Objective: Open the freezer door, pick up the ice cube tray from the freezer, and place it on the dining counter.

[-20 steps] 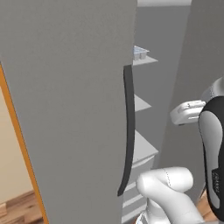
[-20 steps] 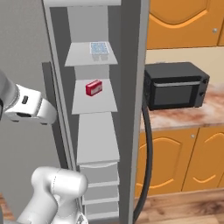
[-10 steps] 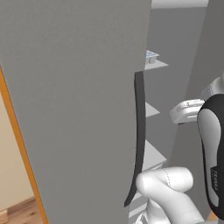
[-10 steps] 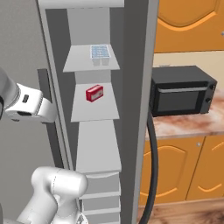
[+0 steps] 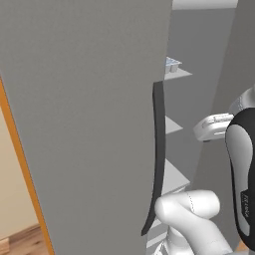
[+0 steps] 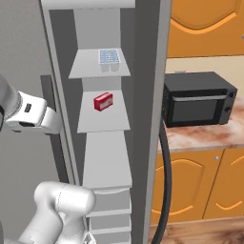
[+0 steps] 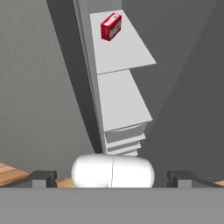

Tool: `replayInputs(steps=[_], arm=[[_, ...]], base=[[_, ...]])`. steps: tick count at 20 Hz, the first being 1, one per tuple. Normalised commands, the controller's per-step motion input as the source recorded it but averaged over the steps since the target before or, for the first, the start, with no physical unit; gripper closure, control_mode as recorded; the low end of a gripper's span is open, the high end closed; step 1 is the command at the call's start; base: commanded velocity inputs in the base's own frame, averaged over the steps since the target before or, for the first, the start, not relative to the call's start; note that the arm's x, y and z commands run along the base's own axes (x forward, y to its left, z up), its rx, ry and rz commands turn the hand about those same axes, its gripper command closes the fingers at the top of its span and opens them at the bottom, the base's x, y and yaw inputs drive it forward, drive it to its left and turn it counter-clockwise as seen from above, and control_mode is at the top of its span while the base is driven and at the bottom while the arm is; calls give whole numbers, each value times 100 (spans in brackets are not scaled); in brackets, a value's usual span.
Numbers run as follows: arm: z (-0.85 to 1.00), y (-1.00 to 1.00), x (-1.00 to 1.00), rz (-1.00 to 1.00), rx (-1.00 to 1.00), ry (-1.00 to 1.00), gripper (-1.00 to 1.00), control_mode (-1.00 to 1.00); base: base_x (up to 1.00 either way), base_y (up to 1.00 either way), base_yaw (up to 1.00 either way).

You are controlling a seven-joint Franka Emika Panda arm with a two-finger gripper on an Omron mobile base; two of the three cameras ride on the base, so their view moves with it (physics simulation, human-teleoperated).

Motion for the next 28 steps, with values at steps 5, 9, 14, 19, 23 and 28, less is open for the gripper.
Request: replayInputs(steps=[5, 9, 14, 19, 23, 28], arm=[[0, 0, 0, 0, 0, 0, -100, 100], [0, 0, 0, 0, 0, 0, -100, 100], [0, 0, 0, 0, 0, 0, -100, 100], [0, 0, 0, 0, 0, 0, -100, 100], [0, -8, 4, 0, 1, 0, -100, -100], [0, -38, 20, -8, 13, 0, -100, -100]], base=[[36, -21, -10], [21, -17, -8], [0, -2, 0], [0, 0, 0], [0, 0, 0], [0, 0, 0]])
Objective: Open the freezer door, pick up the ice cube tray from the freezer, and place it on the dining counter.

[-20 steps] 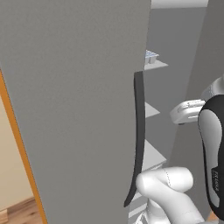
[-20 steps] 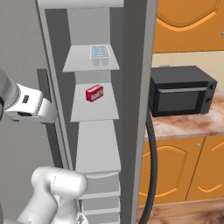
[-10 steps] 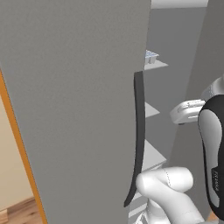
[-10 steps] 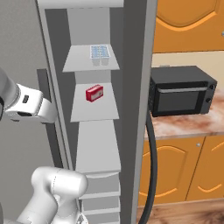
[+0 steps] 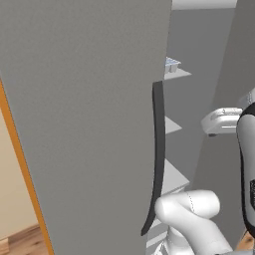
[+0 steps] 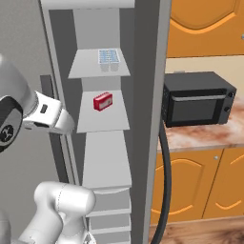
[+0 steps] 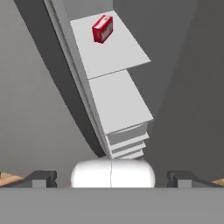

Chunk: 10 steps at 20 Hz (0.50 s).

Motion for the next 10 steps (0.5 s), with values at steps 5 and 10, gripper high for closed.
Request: replayInputs(steps=[5, 10], arm=[[0, -31, 29, -12, 16, -1, -100, -100], [0, -4, 19, -17, 15, -5, -100, -100]], base=[[0, 0, 0], [0, 0, 0]])
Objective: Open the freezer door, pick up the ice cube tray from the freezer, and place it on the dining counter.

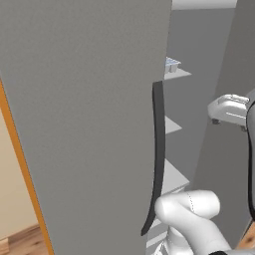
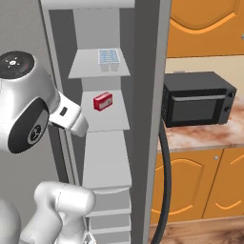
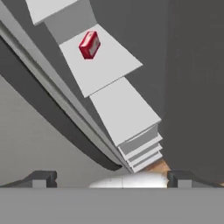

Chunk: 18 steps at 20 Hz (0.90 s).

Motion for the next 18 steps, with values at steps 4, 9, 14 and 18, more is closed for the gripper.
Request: replayInputs(steps=[4, 9, 14, 18], arm=[[3, 0, 19, -22, 13, -8, -100, -100], [4, 0, 26, -25, 13, -9, -100, -100], [12, 0, 15, -21, 17, -7, -100, -100], [19, 0, 17, -18, 16, -2, -100, -100]], base=[[0, 0, 0], [0, 0, 0], [0, 0, 0], [0, 0, 0]])
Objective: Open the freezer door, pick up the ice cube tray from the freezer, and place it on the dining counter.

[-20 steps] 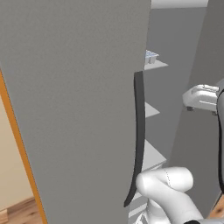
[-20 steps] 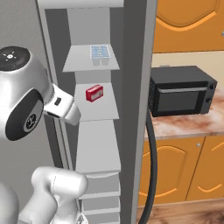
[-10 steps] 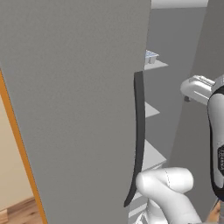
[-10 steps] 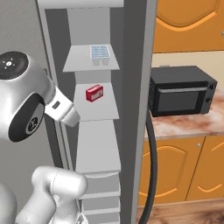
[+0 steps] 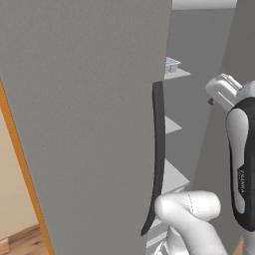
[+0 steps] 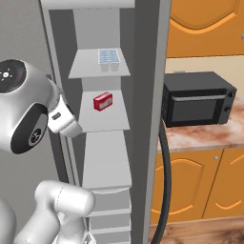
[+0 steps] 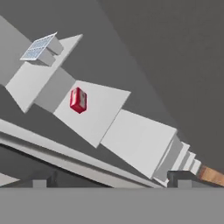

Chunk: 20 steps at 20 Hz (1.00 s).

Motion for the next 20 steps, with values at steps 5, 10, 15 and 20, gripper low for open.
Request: replayInputs(steps=[5, 10, 15, 20], arm=[[27, -1, 13, -11, 16, 0, -100, -100], [28, -1, 7, -4, 16, 0, -100, -100], [14, 0, 2, 0, 13, -1, -100, -100], [2, 0, 5, 0, 10, -1, -100, -100]], base=[[0, 0, 0], [0, 0, 0], [0, 0, 0], [0, 0, 0]])
